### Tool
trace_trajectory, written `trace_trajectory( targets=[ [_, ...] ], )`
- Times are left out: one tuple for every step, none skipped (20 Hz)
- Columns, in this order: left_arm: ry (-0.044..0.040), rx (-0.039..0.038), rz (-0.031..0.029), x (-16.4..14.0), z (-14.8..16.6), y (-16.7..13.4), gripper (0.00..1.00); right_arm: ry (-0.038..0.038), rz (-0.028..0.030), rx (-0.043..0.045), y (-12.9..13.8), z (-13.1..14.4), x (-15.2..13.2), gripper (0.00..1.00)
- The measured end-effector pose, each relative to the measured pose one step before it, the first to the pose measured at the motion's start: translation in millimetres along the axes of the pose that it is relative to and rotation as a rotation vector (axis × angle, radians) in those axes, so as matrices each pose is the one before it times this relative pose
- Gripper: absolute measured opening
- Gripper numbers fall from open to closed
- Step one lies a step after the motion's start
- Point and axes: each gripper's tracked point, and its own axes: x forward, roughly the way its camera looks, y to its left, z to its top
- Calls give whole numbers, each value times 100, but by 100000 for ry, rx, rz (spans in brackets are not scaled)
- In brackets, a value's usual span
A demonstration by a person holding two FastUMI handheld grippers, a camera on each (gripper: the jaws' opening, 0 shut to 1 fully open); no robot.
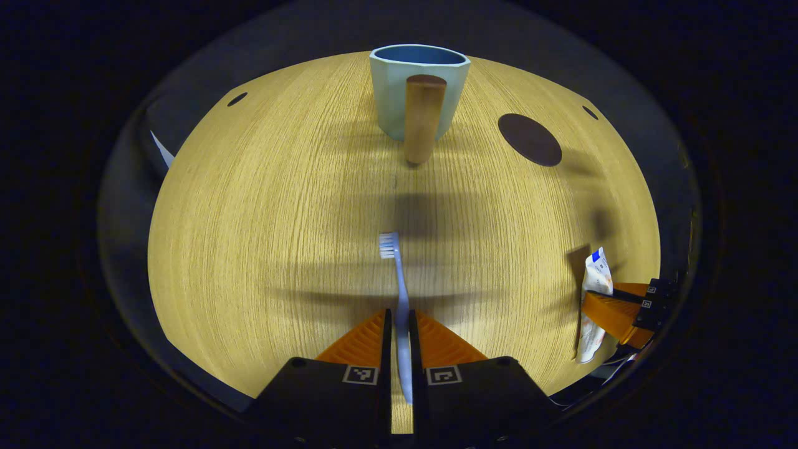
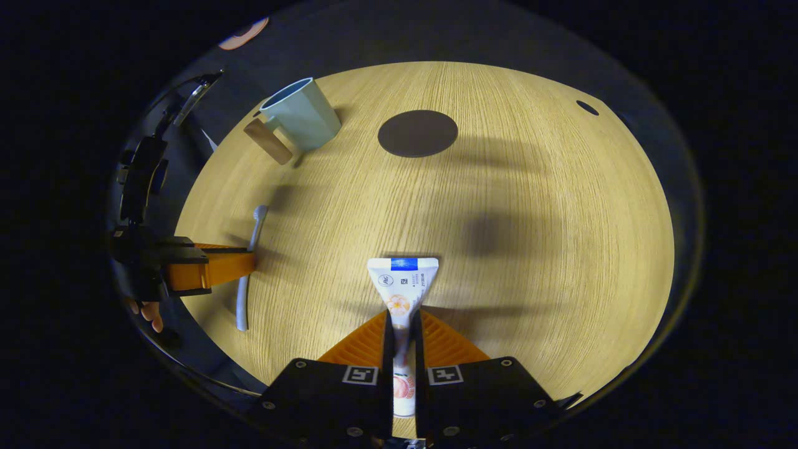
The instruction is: Put the toothbrush and toothpaste on the desktop into the cup, then pick up the cup and place it on the coaster on the desktop.
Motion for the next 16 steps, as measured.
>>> trace_trajectory(
  targets=[
    [-507, -107, -363, -93, 86, 378, 13, -1317, 1426, -271, 139, 250, 85, 13],
    [-1416, -557, 886, 201, 340, 458, 13, -701, 485, 773, 75, 66, -16, 12],
    [-248, -1129, -169, -585, -134, 253, 11, -998, -670, -34, -169, 123, 25, 10],
    [-741, 611, -142, -52, 86, 196, 8, -1544, -615, -471, -15, 192, 61, 10],
    [-1125, 208, 175, -64, 90, 38, 7, -1549, -834, -301, -106, 185, 104, 10],
    [-784, -141, 395, -31, 23, 36, 7, -1970, -1660, -388, -249, 254, 32, 10],
    [-823, 806, 114, -125, 90, -50, 7, -1705, -775, -469, -96, 203, 87, 10],
    [-1589, 792, 37, -82, 167, -243, 7, -1555, -317, 426, -7, 167, -72, 10],
    [-2613, 1021, -1543, -201, 245, -710, 7, -1937, -1052, 1757, -298, 290, -81, 10],
    [-3645, 346, -2304, -180, 641, -516, 7, -2922, 408, 992, -146, 354, -366, 10],
    [-2430, 103, -1284, 11, 336, -208, 7, -2392, 1026, 1252, 2, 330, -219, 10],
    [-1888, -1250, -1355, 159, -466, 337, 7, -1707, 993, 1310, 203, 261, -137, 10],
    [-1867, -1328, -1505, 161, 318, 562, 7, -1930, 998, 887, 101, 391, -208, 10],
    [-2039, -1279, -745, 284, 309, 858, 8, -1843, 259, 361, -144, 238, -268, 10],
    [-2167, -1313, -300, 118, 418, 1310, 8, -2564, -774, 821, -279, 533, -305, 10],
    [-3116, -601, -473, 18, 587, 1382, 8, -4834, -998, 1893, -145, 1079, -422, 10]
  ],
)
